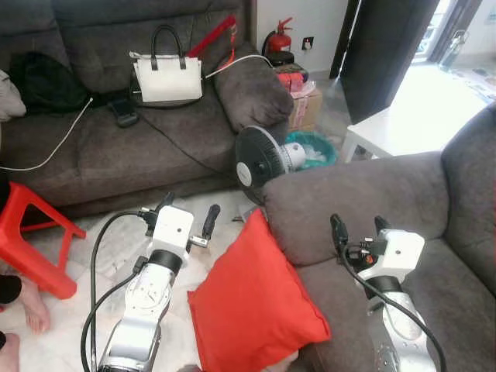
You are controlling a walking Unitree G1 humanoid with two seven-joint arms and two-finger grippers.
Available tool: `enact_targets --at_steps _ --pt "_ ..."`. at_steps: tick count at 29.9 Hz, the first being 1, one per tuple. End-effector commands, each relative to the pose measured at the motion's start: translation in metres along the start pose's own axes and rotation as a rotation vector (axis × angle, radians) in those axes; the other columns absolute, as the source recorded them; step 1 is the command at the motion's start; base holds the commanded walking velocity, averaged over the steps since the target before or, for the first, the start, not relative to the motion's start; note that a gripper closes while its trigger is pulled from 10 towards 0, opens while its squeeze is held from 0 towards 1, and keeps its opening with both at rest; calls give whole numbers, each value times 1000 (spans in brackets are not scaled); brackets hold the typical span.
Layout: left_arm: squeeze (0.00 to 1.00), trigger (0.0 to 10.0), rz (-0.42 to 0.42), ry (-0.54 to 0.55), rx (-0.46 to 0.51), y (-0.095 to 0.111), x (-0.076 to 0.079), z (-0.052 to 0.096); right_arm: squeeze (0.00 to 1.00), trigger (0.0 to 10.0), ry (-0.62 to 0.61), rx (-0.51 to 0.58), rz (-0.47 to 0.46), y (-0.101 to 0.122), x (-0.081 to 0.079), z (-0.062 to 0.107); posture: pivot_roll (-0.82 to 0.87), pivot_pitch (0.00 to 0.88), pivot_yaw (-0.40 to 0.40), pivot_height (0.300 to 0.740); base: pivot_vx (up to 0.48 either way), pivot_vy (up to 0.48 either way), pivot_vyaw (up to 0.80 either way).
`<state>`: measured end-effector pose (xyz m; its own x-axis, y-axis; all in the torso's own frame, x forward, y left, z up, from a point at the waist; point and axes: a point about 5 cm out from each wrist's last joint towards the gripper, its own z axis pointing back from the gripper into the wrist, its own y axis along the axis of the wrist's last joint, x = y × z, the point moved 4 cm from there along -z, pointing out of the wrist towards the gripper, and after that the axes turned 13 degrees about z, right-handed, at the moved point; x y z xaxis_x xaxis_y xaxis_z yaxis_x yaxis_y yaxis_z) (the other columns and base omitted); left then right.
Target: Move the pillow to the sofa from floor
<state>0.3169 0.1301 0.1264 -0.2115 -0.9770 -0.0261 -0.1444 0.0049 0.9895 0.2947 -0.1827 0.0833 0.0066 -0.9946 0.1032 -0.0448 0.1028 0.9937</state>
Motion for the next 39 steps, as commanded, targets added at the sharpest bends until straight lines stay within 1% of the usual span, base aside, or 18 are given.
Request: enact_targets --at_steps 1,20,30,39 --pt "0 10000 6 5 1 0 -1 0 0 10000 5 -6 15 0 1 1 138 71 -11 665 0 0 0" --pt "0 10000 9 8 -3 -1 -1 1 0 10000 30 -20 24 -2 -3 2 137 76 -15 665 0 0 0" --pt "0 10000 -17 12 -4 -2 -2 1 0 10000 35 -23 25 -2 -4 1 136 74 -15 665 0 0 0" --pt "0 10000 -29 14 -1 -2 -3 1 0 10000 36 -23 26 -3 -5 1 136 71 -14 665 0 -372 0"
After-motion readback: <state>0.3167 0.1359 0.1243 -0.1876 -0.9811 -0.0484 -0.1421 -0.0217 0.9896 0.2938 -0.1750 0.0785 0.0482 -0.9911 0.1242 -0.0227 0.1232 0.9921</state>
